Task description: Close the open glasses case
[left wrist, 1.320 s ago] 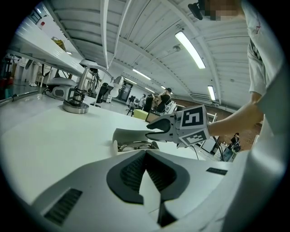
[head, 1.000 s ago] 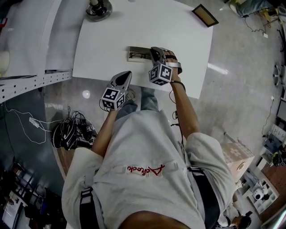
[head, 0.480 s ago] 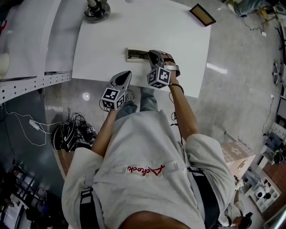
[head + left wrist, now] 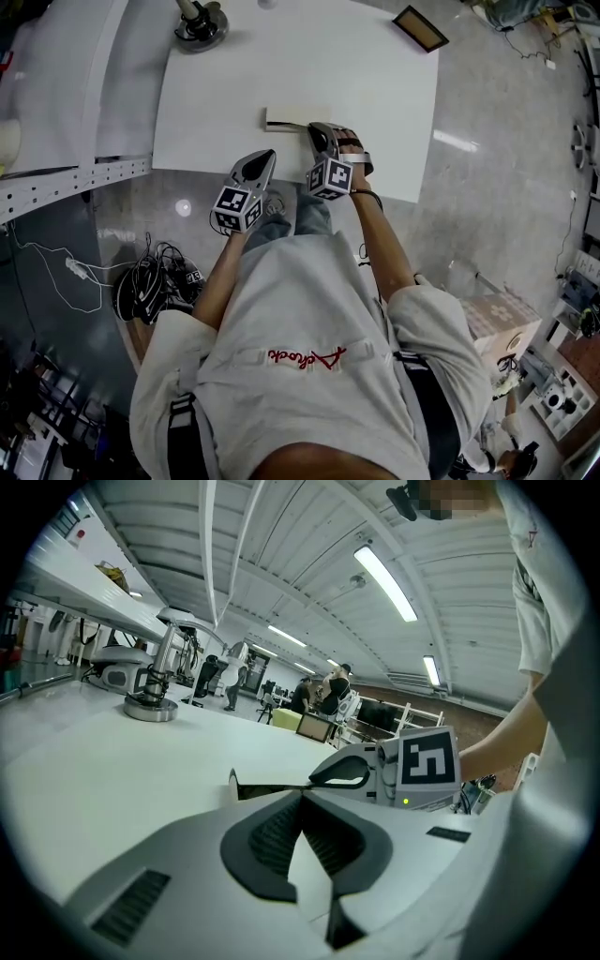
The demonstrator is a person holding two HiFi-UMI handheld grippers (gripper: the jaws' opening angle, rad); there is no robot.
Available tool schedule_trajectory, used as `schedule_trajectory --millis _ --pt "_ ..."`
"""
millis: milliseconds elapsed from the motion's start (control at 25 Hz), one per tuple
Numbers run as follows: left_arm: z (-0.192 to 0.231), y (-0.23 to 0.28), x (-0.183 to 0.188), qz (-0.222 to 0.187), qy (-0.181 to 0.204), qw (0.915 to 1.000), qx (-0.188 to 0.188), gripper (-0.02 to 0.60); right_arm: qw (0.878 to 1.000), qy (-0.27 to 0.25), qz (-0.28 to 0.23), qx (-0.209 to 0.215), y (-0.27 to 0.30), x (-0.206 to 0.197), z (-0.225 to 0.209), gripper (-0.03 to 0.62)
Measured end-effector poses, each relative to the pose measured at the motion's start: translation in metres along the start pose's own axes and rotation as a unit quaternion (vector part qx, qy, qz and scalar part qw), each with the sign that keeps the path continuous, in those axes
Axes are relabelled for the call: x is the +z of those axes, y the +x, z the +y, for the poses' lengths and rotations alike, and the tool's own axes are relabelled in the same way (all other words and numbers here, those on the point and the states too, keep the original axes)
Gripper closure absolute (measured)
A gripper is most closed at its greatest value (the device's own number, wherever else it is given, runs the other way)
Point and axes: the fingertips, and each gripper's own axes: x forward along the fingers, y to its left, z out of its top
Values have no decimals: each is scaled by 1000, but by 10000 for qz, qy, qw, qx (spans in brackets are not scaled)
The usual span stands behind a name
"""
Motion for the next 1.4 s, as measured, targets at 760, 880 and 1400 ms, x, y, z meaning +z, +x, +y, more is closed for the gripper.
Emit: schedule_trajectory --millis 760,880,1400 --pt "4 -2 2 18 7 10000 -1 557 9982 390 184 420 6 -9 24 559" --pt "2 1 4 1 27 10000 -27 557 9983 430 172 344 4 -10 22 574" --pt "-3 0 10 -110 116 9998 -132 557 9711 2350 -412 50 -18 11 -2 574"
